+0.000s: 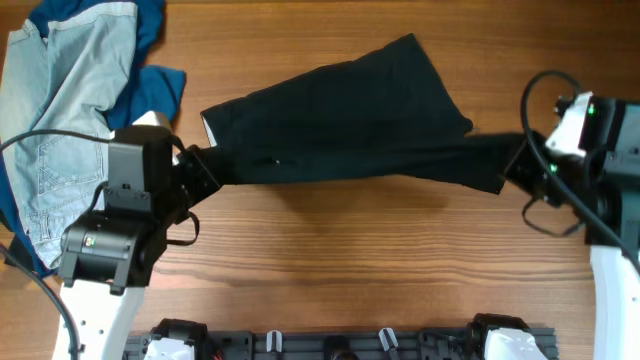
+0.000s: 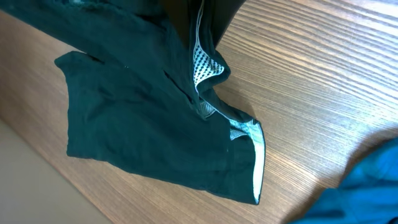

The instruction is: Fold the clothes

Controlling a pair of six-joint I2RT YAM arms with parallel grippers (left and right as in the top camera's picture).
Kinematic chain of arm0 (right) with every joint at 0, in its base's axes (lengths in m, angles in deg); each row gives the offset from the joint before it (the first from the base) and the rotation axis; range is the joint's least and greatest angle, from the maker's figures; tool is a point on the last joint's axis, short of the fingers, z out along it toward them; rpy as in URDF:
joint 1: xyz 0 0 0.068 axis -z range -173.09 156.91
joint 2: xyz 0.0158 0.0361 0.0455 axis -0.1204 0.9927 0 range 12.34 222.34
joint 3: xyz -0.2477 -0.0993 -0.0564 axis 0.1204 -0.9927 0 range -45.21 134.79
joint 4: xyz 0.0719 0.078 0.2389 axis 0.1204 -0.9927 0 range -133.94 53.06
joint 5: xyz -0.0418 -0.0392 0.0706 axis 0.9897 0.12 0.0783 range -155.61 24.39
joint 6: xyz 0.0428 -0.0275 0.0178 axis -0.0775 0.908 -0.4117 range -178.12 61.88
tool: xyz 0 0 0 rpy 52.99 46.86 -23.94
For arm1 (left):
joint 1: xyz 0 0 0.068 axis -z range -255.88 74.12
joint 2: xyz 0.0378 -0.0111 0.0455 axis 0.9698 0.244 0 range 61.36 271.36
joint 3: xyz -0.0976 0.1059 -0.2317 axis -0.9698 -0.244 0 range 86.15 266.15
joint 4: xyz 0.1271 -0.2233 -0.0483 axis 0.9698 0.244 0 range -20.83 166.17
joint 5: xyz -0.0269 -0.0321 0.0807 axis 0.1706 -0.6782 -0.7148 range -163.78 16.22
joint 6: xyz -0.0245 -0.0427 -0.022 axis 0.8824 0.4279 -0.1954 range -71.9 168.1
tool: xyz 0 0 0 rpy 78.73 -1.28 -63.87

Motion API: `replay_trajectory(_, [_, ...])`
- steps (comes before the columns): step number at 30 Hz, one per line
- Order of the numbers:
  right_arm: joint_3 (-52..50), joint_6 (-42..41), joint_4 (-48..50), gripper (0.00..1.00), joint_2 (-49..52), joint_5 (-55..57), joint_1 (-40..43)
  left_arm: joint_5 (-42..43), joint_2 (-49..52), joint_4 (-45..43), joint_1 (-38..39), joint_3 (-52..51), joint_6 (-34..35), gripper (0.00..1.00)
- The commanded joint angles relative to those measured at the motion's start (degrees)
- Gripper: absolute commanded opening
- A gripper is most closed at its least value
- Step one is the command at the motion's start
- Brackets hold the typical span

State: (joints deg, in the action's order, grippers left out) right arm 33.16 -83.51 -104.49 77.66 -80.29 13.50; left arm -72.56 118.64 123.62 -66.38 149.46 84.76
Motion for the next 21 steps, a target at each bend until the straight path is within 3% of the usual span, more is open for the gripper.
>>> replay_trajectory(1, [1.3, 4.0, 7.0, 0.04, 7.3, 3.4, 1.2, -6.5, 4.0, -0.8, -0.2, 0.1, -1.7, 0.04])
replay_trajectory(12, [1.3, 9.1, 27.8, 0.04, 28.7, -2.2, 0.7, -7.3, 23.2, -9.1, -0.2, 0.1, 0.3, 0.04])
replay_trajectory(16, [1.3, 10.6, 36.7, 0.04, 34.3, -2.1, -1.9, -12.6, 30.8, -13.0, -0.3, 0.1, 4.4, 0.04])
replay_trajectory(21, [1.3, 11.7, 47.1, 0.05, 40.2, -1.2, -6.4, -17.9, 36.7, -21.0, -0.3, 0.1, 4.3, 0.04])
